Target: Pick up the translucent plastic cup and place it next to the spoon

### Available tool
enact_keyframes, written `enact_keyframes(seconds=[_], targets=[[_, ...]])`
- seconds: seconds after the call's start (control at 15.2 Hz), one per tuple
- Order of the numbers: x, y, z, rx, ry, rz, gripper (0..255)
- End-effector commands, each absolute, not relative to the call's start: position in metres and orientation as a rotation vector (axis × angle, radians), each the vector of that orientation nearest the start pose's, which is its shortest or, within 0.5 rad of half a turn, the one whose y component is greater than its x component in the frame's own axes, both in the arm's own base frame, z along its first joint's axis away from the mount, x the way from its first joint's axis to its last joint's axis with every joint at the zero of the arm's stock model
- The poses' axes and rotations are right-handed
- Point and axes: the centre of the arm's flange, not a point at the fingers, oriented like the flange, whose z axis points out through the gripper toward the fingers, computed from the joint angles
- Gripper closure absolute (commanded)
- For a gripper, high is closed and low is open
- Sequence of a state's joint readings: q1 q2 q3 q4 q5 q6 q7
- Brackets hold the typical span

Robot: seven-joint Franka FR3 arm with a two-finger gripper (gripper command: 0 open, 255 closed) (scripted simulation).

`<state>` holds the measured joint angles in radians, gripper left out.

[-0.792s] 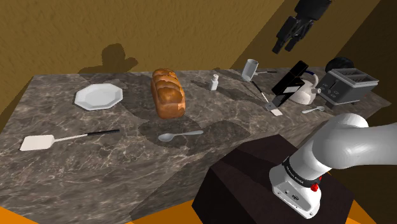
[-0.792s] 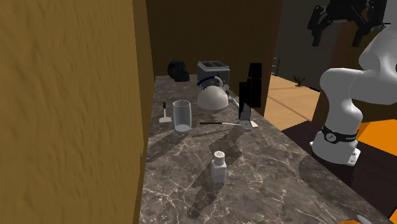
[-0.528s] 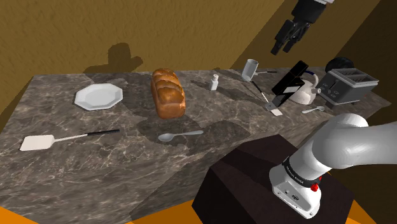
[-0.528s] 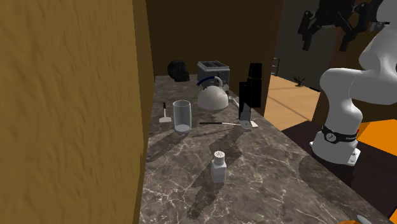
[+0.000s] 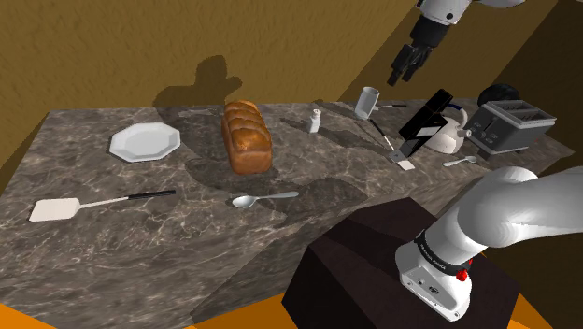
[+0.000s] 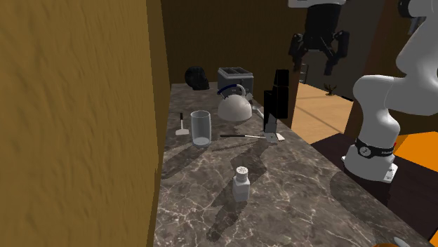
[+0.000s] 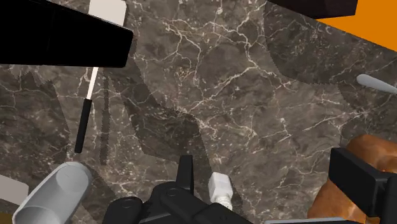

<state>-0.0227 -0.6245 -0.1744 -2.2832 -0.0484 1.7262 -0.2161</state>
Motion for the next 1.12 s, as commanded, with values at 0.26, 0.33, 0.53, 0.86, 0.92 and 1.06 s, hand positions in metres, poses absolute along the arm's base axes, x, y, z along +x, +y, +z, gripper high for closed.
enact_keyframes(seconds=[0.26,0.33,0.53,0.86,0.92,1.06], targets=[[0.402,-0.149,0.547,-3.1,-0.143,-0.086,0],[0.409,-0.158,0.541,-3.1,-0.153,-0.082,0],[0.432,-0.186,0.522,-3.1,-0.182,-0.07,0],[0.47,-0.231,0.492,-3.099,-0.23,-0.051,0],[0.478,-0.24,0.485,-3.099,-0.239,-0.047,0],[0.493,-0.258,0.473,-3.098,-0.259,-0.039,0]])
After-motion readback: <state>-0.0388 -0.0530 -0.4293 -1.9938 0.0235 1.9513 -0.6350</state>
